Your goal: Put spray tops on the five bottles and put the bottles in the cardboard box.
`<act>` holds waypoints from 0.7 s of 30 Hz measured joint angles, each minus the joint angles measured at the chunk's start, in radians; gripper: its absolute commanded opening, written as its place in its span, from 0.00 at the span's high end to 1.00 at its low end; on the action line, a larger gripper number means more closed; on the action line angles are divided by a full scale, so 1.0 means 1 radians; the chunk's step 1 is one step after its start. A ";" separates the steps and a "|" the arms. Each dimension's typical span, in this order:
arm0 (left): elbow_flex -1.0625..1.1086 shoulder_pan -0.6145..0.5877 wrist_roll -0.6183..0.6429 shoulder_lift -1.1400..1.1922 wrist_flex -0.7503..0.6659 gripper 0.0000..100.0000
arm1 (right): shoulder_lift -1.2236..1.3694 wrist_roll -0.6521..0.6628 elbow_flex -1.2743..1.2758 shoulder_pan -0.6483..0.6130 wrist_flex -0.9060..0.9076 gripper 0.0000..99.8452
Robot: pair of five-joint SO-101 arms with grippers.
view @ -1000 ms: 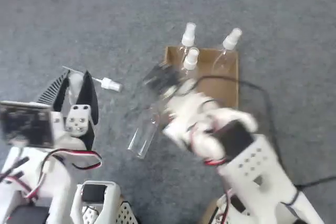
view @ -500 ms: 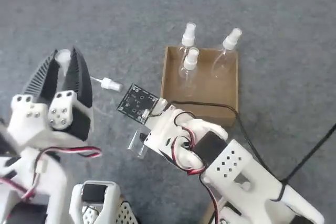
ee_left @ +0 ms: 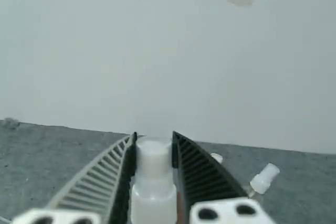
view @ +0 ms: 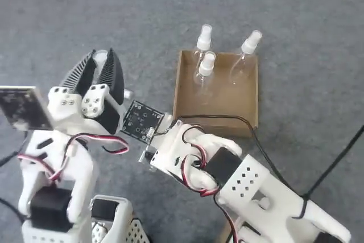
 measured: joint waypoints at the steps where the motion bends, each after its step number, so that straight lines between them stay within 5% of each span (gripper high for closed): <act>1: 0.000 -0.003 0.000 0.000 0.003 0.99 | 0.000 0.000 0.000 0.000 0.000 0.99; 21: -0.086 -0.005 -0.011 0.000 0.074 0.99 | 0.000 0.000 0.018 0.000 0.000 0.99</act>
